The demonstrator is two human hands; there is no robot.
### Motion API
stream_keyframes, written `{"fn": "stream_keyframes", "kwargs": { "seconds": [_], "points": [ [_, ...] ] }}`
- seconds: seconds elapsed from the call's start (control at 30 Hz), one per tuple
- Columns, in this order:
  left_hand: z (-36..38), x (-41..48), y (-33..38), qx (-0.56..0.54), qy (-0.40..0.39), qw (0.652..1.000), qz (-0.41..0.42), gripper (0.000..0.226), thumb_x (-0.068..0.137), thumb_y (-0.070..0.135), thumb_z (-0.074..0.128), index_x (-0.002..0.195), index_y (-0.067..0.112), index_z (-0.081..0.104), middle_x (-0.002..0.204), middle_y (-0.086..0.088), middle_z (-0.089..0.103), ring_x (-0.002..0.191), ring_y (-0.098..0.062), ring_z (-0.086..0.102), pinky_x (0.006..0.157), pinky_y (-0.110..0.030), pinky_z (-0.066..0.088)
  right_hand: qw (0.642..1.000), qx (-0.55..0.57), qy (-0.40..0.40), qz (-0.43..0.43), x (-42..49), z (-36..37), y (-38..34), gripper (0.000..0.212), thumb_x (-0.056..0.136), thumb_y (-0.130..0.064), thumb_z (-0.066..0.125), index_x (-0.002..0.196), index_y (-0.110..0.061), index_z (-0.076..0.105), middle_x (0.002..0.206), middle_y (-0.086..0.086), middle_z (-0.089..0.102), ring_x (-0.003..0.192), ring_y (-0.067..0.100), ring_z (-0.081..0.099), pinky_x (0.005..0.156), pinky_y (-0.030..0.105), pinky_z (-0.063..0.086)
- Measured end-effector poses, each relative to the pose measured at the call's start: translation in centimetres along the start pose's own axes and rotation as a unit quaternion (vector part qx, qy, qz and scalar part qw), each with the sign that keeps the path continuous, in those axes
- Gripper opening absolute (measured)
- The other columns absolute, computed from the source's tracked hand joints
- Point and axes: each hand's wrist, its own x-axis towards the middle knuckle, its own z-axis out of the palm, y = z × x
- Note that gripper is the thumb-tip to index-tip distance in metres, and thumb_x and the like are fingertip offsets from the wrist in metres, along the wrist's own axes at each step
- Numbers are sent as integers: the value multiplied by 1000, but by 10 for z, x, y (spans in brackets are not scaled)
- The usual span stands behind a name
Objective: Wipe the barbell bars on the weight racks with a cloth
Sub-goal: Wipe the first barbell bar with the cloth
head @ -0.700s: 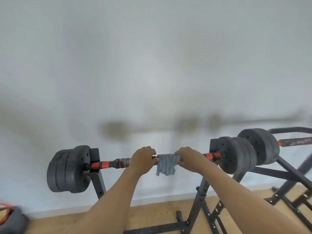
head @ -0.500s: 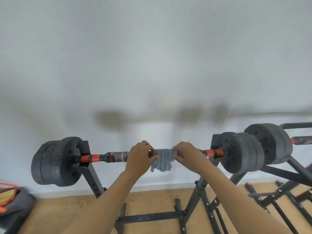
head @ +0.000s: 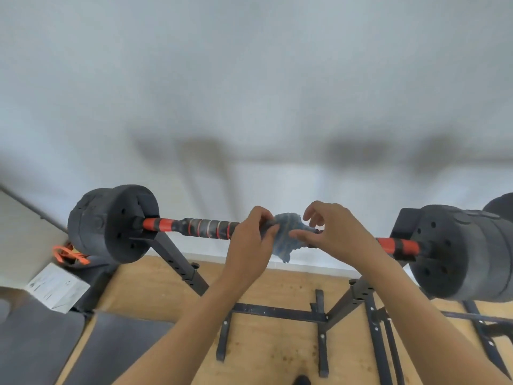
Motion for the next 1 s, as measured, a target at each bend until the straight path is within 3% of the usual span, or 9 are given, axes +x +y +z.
{"fn": "stream_keyframes", "kwargs": {
  "seconds": [0.1, 0.17, 0.27, 0.43, 0.6, 0.73, 0.83, 0.9, 1.0],
  "points": [
    [-6, -7, 16, -59, 16, 998, -9, 17, 104, 19, 61, 108, 31, 49, 89, 11, 66, 82, -10, 63, 67, -21, 52, 999, 32, 4, -30, -3, -1, -11, 56, 74, -69, 73, 118, -39, 54, 114, -24, 55, 108, 0, 51, 88, 23, 46],
    [-17, -9, 25, -118, 16, 993, -28, 24, 103, 21, 65, 113, 36, 50, 94, 10, 72, 85, -12, 70, 72, -27, 59, 997, 62, -8, -50, 0, 4, -24, 51, 74, -68, 73, 115, -45, 53, 114, -30, 54, 110, -3, 51, 89, 20, 46],
    [-40, -11, 27, -186, 35, 981, -51, 26, 103, 19, 66, 120, 36, 55, 104, 7, 74, 90, -15, 75, 75, -33, 64, 989, 134, -42, -53, 10, 18, -47, 32, 77, -60, 76, 97, -42, 59, 96, -28, 64, 94, -6, 61, 76, 14, 48],
    [-86, -21, -13, -150, 135, 974, -102, 25, 104, 22, 63, 125, 36, 63, 115, 12, 69, 103, -6, 71, 81, -29, 63, 975, 188, -90, -81, 28, 51, -86, 18, 87, -44, 75, 85, -30, 65, 76, -13, 66, 68, 4, 60, 62, 17, 46],
    [-135, -35, -57, -140, 24, 985, -101, 31, 98, 36, 70, 129, 35, 66, 120, 16, 69, 111, -9, 69, 83, -27, 61, 971, 200, -108, -77, 37, 89, -127, 14, 93, -38, 69, 86, -28, 61, 79, -13, 63, 71, 5, 59, 62, 19, 50],
    [-164, -40, -92, -189, -29, 973, -128, 31, 88, 40, 78, 115, 28, 70, 109, 6, 72, 102, -17, 72, 83, -36, 63, 948, 306, -81, -41, 36, 116, -155, 10, 90, -30, 69, 89, -21, 66, 94, -5, 67, 88, 18, 67, 76, 38, 60],
    [-178, -35, -111, -94, -9, 993, -70, 22, 86, 49, 79, 96, 32, 71, 113, 12, 57, 98, -11, 64, 78, -25, 57, 943, 324, -70, -8, 35, 129, -174, 14, 93, -32, 71, 89, -19, 67, 85, -3, 68, 81, 11, 67, 71, 28, 56],
    [-187, -30, -117, -106, -21, 993, -46, 15, 92, 40, 77, 93, 26, 70, 114, 12, 59, 101, -12, 65, 80, -27, 59, 952, 302, -58, -3, 35, 136, -187, 12, 93, -35, 71, 91, -24, 68, 84, -7, 70, 81, 8, 68, 70, 22, 55],
    [-202, -25, -127, -157, -51, 984, -62, 10, 101, 25, 68, 93, 21, 62, 86, 1, 63, 77, -16, 65, 68, -31, 58, 964, 263, -51, 0, 40, 141, -197, 11, 93, -38, 71, 95, -28, 67, 87, -6, 71, 83, 14, 69, 74, 30, 58]
  ]
}}
